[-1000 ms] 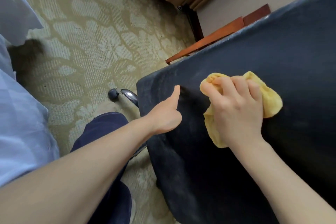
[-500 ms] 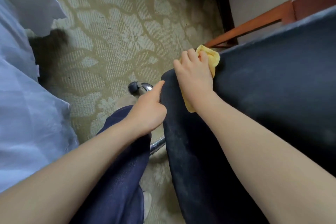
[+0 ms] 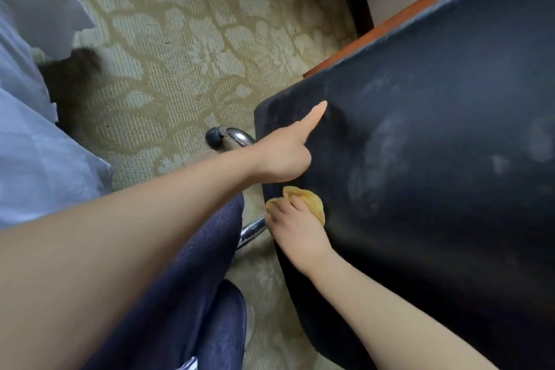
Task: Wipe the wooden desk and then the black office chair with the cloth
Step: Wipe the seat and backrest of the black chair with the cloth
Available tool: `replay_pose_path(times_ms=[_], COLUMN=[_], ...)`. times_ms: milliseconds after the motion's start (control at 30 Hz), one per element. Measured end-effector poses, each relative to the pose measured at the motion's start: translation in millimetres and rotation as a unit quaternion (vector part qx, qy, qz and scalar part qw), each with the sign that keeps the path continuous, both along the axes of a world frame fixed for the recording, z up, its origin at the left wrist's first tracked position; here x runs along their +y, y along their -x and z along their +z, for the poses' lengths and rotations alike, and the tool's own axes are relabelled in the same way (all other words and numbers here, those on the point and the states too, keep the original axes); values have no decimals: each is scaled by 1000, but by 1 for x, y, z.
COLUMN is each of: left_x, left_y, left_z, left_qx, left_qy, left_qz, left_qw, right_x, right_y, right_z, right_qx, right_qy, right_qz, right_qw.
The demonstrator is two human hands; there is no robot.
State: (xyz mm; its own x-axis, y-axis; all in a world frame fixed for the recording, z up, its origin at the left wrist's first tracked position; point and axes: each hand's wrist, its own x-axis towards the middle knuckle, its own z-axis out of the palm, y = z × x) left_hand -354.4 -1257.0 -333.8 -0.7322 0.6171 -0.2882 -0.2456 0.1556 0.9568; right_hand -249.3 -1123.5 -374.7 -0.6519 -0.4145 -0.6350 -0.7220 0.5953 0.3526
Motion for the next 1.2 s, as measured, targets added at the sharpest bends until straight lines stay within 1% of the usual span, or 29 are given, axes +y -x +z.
replay_pose_path(times_ms=[67,133,200,300,367,467,533,633,700,767,833,1033,1133,1200], left_x=[5,5,4,6,9,11,10,9,8,8,9,11,10,5], left_y=[-10,-15,-17,-26,-34,-43,-48,-50,-49,-44,-39,-21,-18,-15], left_z=[8,13,15,19,20,22,24,25,25,24,25,20,20,21], left_qx=[12,7,6,5,6,7,6,22,34,38,47,22,35,45], left_qy=[4,16,24,25,31,44,46,46,45,49,65,39,44,49], left_qz=[-30,-45,-44,-36,-25,-28,-33,-32,-32,-15,0,13,7,1], left_qw=[999,999,999,999,999,999,998,998,998,998,997,999,998,998], right_x=[13,25,34,42,41,31,22,9,0,-8,-12,-16,-14,-13], right_y=[-39,-68,-87,-101,-101,-79,-57,-15,14,35,47,53,39,25], right_z=[19,43,70,115,145,182,201,214,213,204,186,121,91,80], right_qx=[-28,-37,-12,109,206,345,437,553,602,617,597,451,368,321], right_qy=[-10,-26,-29,5,30,84,103,119,123,112,94,-18,-37,-26], right_qz=[-11,-9,-7,-1,-12,-19,1,23,12,-11,-31,-73,-92,-104], right_qw=[999,999,999,994,978,935,893,824,789,779,796,889,924,941])
